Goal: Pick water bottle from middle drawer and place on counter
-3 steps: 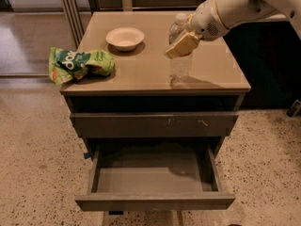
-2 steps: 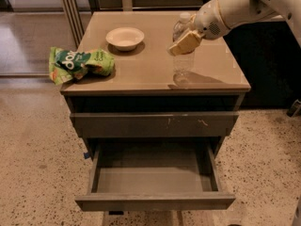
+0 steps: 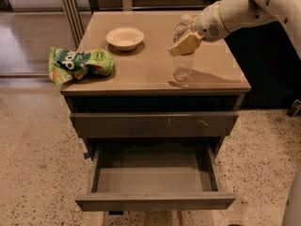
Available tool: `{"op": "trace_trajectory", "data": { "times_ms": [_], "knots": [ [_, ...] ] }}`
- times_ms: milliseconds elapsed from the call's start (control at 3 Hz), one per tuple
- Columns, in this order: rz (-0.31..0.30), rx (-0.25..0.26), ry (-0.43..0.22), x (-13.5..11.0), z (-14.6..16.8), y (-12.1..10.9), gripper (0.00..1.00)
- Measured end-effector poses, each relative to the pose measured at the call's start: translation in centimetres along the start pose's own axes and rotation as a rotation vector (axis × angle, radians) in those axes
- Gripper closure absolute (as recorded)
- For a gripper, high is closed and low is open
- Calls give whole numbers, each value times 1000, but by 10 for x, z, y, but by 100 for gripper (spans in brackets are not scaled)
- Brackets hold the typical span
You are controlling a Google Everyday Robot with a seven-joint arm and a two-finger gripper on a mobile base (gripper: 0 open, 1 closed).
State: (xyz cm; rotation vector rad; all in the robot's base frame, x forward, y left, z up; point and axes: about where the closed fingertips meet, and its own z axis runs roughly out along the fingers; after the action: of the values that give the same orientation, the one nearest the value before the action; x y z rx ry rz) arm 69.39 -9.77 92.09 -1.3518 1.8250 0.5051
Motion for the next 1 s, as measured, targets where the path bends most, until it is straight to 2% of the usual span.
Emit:
{"op": "trace_trajectory", "data": {
  "times_ms": [333,1000],
  "knots": [
    [61,-11,-26,9,5,-3,97],
    [61,-11,-26,9,5,-3,51]
  ]
}}
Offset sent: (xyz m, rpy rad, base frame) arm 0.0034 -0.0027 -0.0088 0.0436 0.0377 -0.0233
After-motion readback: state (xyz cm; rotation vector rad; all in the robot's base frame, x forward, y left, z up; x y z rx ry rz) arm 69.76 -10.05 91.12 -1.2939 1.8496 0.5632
